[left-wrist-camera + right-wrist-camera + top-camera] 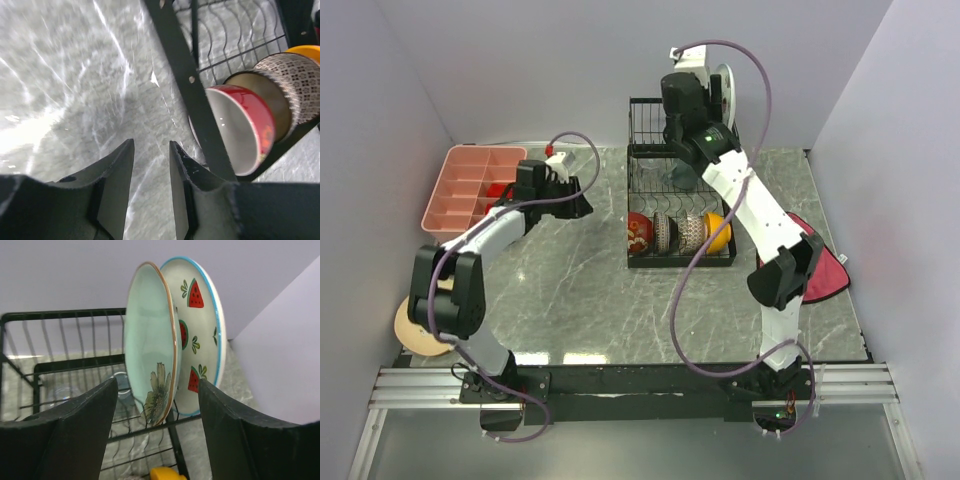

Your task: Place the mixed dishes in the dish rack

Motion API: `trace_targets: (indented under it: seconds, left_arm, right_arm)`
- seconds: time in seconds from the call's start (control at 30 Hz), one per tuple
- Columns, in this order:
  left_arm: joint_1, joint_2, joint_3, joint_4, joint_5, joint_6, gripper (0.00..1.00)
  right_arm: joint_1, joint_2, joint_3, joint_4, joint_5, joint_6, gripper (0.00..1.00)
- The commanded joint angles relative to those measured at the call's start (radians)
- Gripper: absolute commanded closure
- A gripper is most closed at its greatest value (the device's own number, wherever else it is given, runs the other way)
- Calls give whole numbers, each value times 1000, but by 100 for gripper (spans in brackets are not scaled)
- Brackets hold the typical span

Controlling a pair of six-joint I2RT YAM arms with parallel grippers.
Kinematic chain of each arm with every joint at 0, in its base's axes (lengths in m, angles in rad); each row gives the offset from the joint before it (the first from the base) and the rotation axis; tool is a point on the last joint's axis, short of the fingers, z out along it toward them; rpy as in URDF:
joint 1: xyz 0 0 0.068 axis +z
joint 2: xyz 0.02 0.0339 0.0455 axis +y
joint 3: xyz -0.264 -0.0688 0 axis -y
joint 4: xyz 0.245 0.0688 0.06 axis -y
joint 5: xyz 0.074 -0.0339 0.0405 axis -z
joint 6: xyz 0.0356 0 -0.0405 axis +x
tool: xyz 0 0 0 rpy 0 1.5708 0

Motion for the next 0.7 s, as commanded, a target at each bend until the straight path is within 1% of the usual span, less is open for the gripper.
trace_targets:
  seconds: [0.0, 0.07, 0.1, 0.17, 0.2, 0.23, 0.27, 0.3, 0.33, 0.37, 0.4, 0.47, 0.5, 0.57, 0.6, 0.67]
  left_arm:
    - [12, -138, 69, -123, -41, 118, 60]
    - [22, -172, 75, -177, -77, 162, 59]
    - [38, -208, 73, -228, -87, 217, 60]
    - [52, -244, 66, -285, -133, 296, 60]
    - [68, -279, 59, -311, -151, 367, 61]
    - [75, -296, 50, -366, -168, 405, 61]
    - [86, -315, 24, -387, -182, 443, 62]
    - [117, -350, 7, -413, -214, 512, 64]
    - [138, -367, -9, -452, -220, 543, 67]
    - [166, -385, -40, -469, -226, 572, 70]
    - [221, -416, -55, -481, -232, 625, 78]
    - [296, -440, -92, -525, -222, 694, 96]
    - [357, -453, -100, -541, -217, 760, 99]
    - [408, -454, -117, -590, -211, 831, 99]
    - [463, -450, -125, -599, -220, 881, 99]
    - [526, -437, -145, -625, -217, 928, 99]
  right_arm:
    - [27, -115, 8, -51, -62, 82, 27]
    - [33, -151, 5, -98, -145, 134, 26]
    - [35, -180, -3, -117, -179, 154, 25]
    - [35, -215, -58, -155, -326, 186, 21]
    - [35, -252, -82, -161, -382, 183, 18]
    - [34, -269, -140, -169, -509, 174, 17]
    - [35, -284, -170, -178, -563, 156, 18]
    - [35, -309, -222, -200, -616, 148, 19]
    - [35, -319, -247, -215, -653, 147, 19]
    - [34, -332, -277, -224, -706, 156, 17]
    - [35, -364, -347, -224, -723, 163, 13]
    - [34, -390, -406, -229, -788, 165, 2]
    - [34, -402, -438, -250, -806, 168, 1]
    - [30, -413, -474, -260, -841, 162, 0]
    - [30, -424, -507, -257, -854, 157, 0]
    - [32, -428, -532, -251, -888, 150, 0]
